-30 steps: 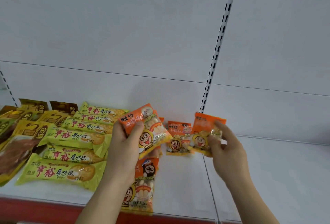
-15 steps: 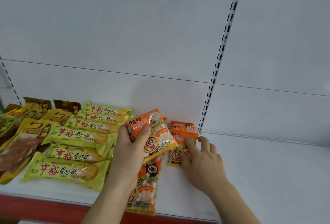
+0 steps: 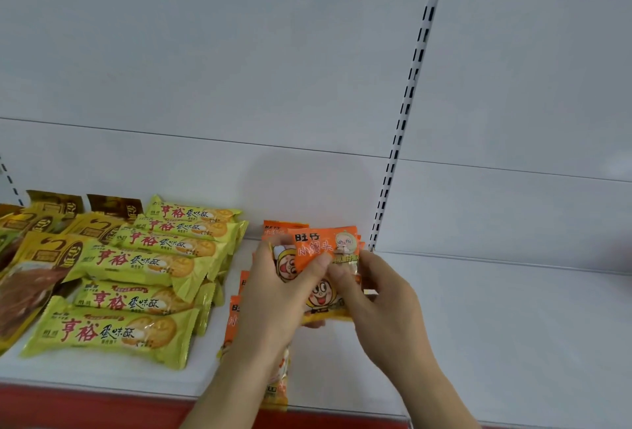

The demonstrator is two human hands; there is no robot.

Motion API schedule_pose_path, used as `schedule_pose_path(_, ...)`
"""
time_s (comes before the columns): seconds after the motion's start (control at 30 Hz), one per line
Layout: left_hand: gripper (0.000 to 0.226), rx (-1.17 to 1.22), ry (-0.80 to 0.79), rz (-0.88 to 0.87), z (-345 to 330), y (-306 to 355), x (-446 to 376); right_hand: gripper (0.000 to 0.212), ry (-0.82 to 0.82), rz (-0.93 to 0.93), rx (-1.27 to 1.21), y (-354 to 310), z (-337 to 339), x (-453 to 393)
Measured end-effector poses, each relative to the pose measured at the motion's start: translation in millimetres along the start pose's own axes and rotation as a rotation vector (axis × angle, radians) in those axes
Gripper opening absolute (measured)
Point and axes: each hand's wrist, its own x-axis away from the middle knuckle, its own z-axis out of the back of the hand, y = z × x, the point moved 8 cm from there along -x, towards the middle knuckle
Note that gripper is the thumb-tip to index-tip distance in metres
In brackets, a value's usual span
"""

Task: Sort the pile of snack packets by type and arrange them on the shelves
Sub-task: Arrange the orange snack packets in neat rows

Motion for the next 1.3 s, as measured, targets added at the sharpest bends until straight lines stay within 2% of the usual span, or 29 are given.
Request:
schedule_pose_path(0.07, 0.031, 0.041, -0.042, 0.024, -3.4, -2.6, 0.9, 0.006, 0.056, -0.009, 0.007, 5.4, 8.4, 0.3)
schedule_pose_path(0.13, 0.015, 0.086, -0.069, 0.045, -1.8, -5.7, -1.6, 0.005, 0.194, -0.057, 0.011, 15.8, 30.6, -1.4)
schedule_pose_path(0.17, 0.013, 0.116, -0.056, 0.055, 2.2, -6.2, -3.2, 0.01, 0.275, -0.076, 0.013, 20.6, 44.9, -1.9)
schedule_pose_path(0.23, 0.02, 0.158, -0.002, 0.063, 15.5, -5.7, -7.6, 0.036, 0.338, -0.1, 0.017, 27.5, 63.3, -2.2)
schedule_pose_path(0.27, 0.021, 0.165, 0.021, 0.066, 22.2, -4.2, -9.7, 0.05, 0.313, -0.093, 0.046, 29.3, 64.6, -1.6)
schedule_pose_path(0.3, 0.021, 0.176, 0.039, 0.066, 27.9, -2.4, -11.0, 0.055, 0.274, -0.071, 0.085, 28.9, 62.1, -0.6)
schedule_pose_path(0.47, 0.02, 0.213, 0.062, 0.062, 33.4, -2.8, -10.4, 0.038, 0.125, 0.054, 0.315, 35.5, 20.7, 2.4)
schedule_pose_path(0.53, 0.019, 0.215, 0.058, 0.066, 31.8, -4.8, -8.2, 0.041, 0.066, 0.082, 0.424, 40.9, 4.8, 2.1)
schedule_pose_path(0.6, 0.016, 0.212, 0.064, 0.074, 32.9, -6.5, -7.4, 0.048, 0.007, 0.121, 0.633, 48.4, -7.8, 2.1)
schedule_pose_path(0.67, 0.014, 0.217, 0.063, 0.074, 34.3, -6.3, -6.6, 0.052, 0.016, 0.124, 0.825, 52.1, -10.7, 1.4)
schedule_pose_path(0.83, 0.015, 0.196, 0.078, 0.065, 33.6, -3.1, -1.2, 0.055, -0.021, 0.066, 0.955, 51.7, -12.4, 0.0)
schedule_pose_path(0.9, 0.015, 0.2, 0.1, 0.061, 31.5, -1.3, 3.3, 0.053, 0.059, 0.101, 0.827, 40.5, -7.5, 5.0)
schedule_pose_path(0.97, 0.017, 0.201, 0.117, 0.05, 27.3, -0.8, 5.9, 0.052, 0.2, 0.154, 0.579, 19.4, 5.7, 15.1)
schedule_pose_path(1.0, 0.019, 0.196, 0.121, 0.038, 24.4, -0.7, 6.3, 0.053, 0.213, 0.148, 0.421, 12.0, 10.4, 18.9)
schedule_pose_path(1.1, 0.025, 0.193, 0.099, 0.012, 10.1, -2.5, 9.2, 0.048, 0.066, 0.003, -0.04, -0.4, 1.4, 25.7)
schedule_pose_path(1.2, 0.023, 0.173, 0.007, 0.013, -8.1, -6.8, 17.1, 0.039, 0.152, -0.03, -0.217, -4.3, 14.1, 27.9)
schedule_pose_path(1.3, 0.02, -0.031, -0.076, -0.024, -12.6, -4.7, 26.5, 0.033, 0.278, -0.076, -0.328, -0.6, 40.3, 25.3)
